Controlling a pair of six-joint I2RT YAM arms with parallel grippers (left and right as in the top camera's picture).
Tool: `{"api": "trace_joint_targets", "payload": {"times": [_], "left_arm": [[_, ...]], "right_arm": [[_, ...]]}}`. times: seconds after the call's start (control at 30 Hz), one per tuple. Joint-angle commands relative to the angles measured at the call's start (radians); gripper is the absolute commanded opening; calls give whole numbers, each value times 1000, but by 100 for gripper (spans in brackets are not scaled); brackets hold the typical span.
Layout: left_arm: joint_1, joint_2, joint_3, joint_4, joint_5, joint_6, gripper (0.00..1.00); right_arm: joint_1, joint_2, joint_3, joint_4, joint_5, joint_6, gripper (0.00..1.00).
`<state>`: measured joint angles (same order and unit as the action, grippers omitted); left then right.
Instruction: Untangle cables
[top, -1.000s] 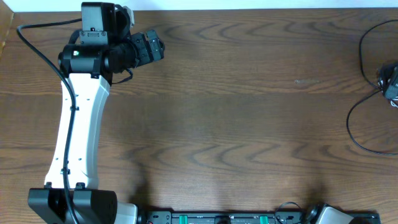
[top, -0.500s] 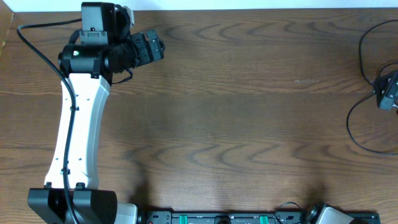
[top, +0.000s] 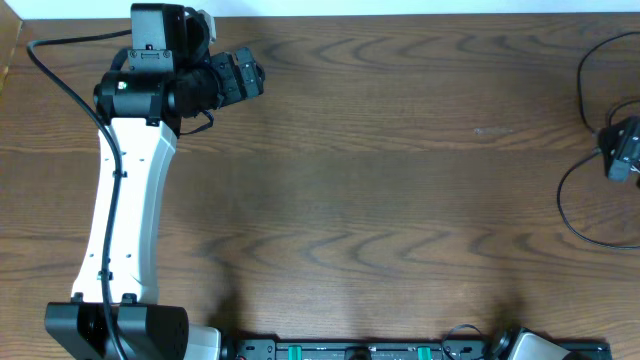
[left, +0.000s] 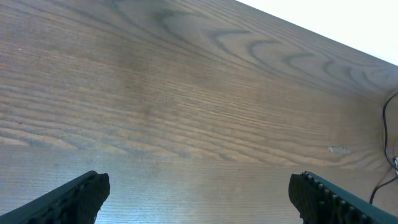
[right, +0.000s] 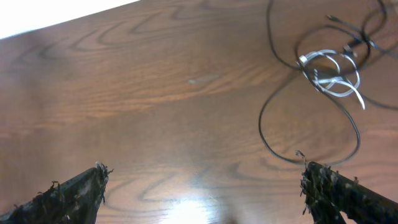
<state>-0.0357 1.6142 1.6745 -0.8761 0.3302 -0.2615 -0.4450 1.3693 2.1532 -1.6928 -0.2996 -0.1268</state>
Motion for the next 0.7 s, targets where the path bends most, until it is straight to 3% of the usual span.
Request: {"api": "trace_joint_targets", "payload": {"times": [0.0, 0.23, 0.67], "left_arm": [[0, 0, -3, -3, -13, 3, 98], [0, 0, -3, -3, -13, 3, 98], [0, 0, -3, -3, -13, 3, 98]], "right_arm": [[38, -51, -3, 8, -6, -51, 99], [114, -203, -179, 166, 10, -51, 99], [285, -631, -892, 733, 12, -54, 99]]}}
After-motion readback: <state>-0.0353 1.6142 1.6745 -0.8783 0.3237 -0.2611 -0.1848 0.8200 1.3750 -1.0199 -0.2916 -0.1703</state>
